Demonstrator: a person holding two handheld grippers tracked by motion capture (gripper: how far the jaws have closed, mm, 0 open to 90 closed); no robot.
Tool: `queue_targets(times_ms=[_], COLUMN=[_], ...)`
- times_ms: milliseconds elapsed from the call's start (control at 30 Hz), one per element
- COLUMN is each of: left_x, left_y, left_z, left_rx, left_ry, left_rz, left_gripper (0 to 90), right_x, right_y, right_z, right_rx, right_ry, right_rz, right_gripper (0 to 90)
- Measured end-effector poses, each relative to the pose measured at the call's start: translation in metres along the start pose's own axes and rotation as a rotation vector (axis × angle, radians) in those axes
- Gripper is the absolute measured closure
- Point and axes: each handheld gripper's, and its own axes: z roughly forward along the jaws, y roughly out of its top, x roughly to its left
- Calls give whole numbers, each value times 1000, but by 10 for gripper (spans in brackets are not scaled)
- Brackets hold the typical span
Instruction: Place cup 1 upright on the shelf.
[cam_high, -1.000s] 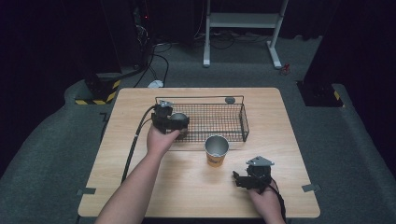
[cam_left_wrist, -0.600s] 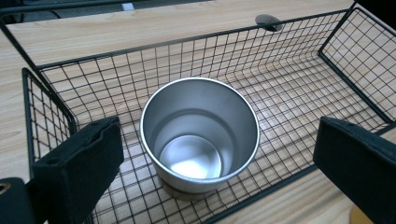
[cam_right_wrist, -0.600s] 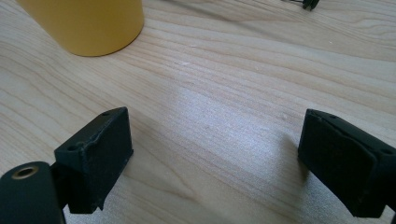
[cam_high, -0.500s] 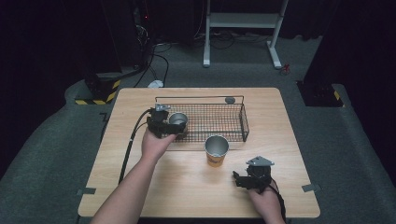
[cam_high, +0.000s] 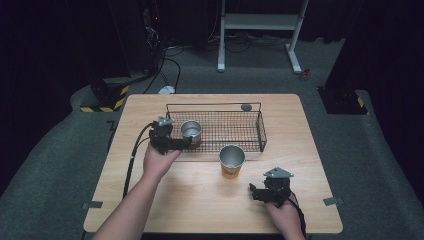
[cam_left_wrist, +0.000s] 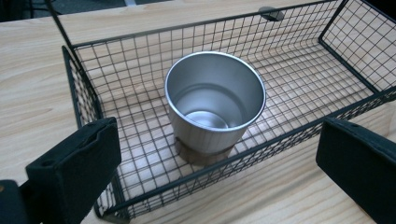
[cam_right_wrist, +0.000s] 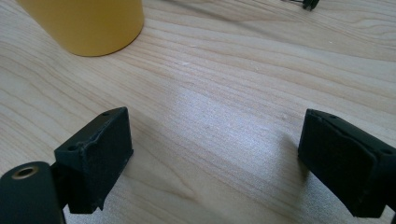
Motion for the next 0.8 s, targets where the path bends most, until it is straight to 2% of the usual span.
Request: queue_targets(times_ms=[467, 800], left_x=[10, 16], left_y=[-25, -40], left_z=[-17, -27], left_rx=[0, -4], left_ry=[0, -13], left_rz=[4, -12], left_gripper=[2, 2], right_x=[0, 0], right_y=[0, 0], right_z=[0, 0], right_rx=[0, 0], right_ry=[2, 1], right_rz=[-2, -2], right_gripper=[95, 95])
